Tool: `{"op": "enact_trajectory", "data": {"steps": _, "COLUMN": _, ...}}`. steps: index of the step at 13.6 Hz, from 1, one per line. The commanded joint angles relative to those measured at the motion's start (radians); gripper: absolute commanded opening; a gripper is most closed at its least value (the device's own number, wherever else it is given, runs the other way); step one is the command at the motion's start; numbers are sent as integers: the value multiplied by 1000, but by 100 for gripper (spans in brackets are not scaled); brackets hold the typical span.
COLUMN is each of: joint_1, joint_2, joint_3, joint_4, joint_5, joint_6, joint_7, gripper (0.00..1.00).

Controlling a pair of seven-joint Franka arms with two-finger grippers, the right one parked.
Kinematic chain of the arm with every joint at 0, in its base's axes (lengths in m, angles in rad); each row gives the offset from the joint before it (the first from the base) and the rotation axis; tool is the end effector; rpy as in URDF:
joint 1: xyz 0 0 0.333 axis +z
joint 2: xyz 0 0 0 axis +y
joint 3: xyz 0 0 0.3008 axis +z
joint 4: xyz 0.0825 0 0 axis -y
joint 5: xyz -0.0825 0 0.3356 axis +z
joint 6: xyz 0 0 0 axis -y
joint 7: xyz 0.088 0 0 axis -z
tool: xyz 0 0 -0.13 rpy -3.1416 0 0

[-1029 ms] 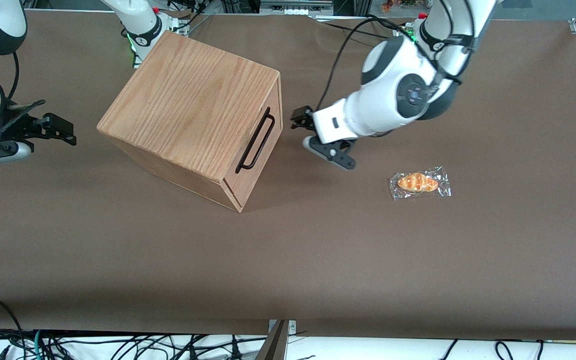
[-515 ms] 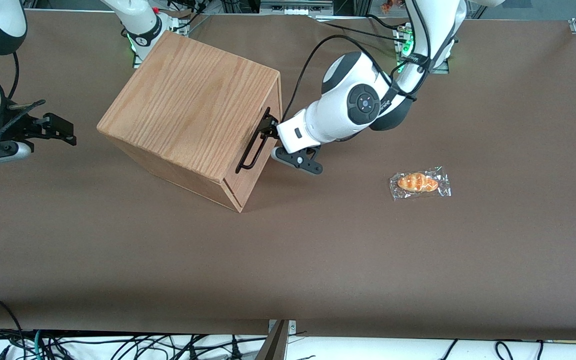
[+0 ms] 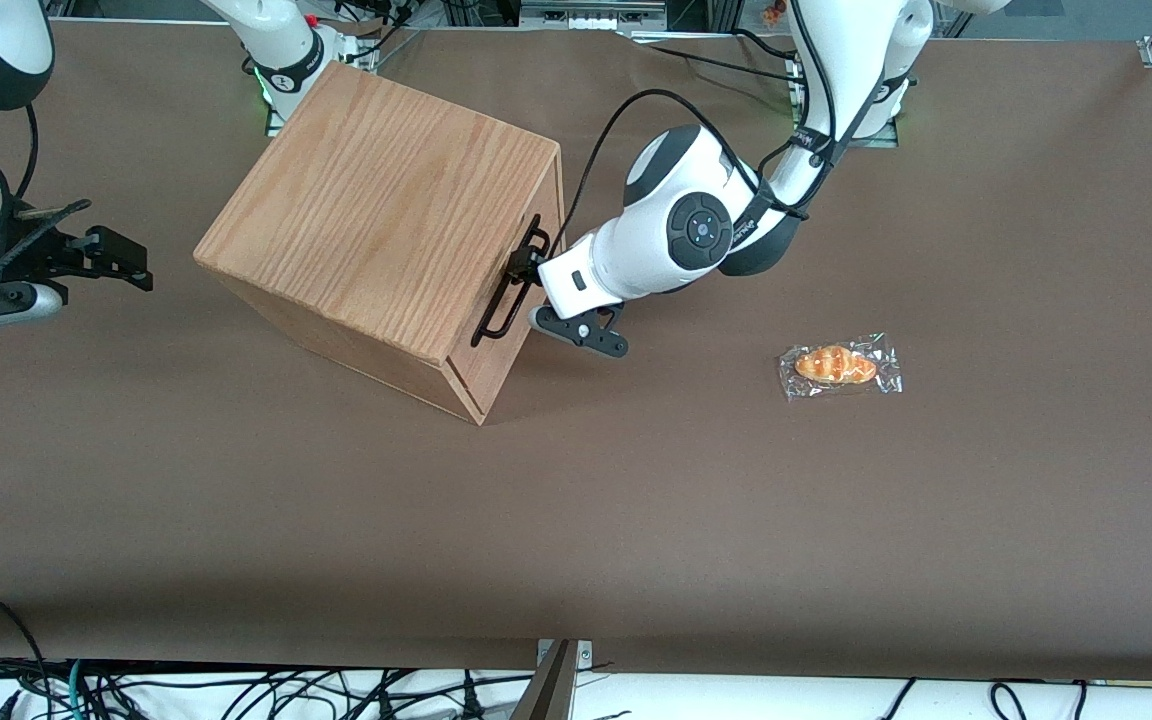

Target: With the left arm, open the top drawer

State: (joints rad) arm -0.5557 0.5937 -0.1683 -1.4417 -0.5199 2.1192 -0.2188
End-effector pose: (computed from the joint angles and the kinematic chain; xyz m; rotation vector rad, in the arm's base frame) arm 0.4993 -0.4567 0.3525 2.5921 -0.2790 -0.2313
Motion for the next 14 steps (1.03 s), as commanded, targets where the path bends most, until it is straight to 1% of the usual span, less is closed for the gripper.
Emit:
{"op": "enact_trajectory", "data": {"steps": 1, "joint_1": -1, "joint_2": 20, "joint_3": 16, "joint_4": 35, "joint_5": 0, "joint_6": -5, "joint_7": 7, "gripper": 100}}
{"op": "enact_trajectory", "data": {"steps": 5, "joint_1": 26, "joint_2": 20, "joint_3": 20, "joint_4": 35, "joint_5": 50, "joint_6": -7, "joint_7": 6, "gripper": 100}}
{"op": "enact_trajectory", "data": {"steps": 10, "joint_1": 86, "joint_2": 14, "joint_3": 20, "joint_4": 35, "joint_5": 116, "joint_6": -21, "joint_7": 4, "gripper": 100}}
{"op": "enact_trajectory", "data": {"steps": 14, "joint_1": 137, "joint_2": 11, "joint_3": 20, "joint_4": 35, "joint_5": 129, "joint_6": -47, "joint_7": 6, "gripper": 100}}
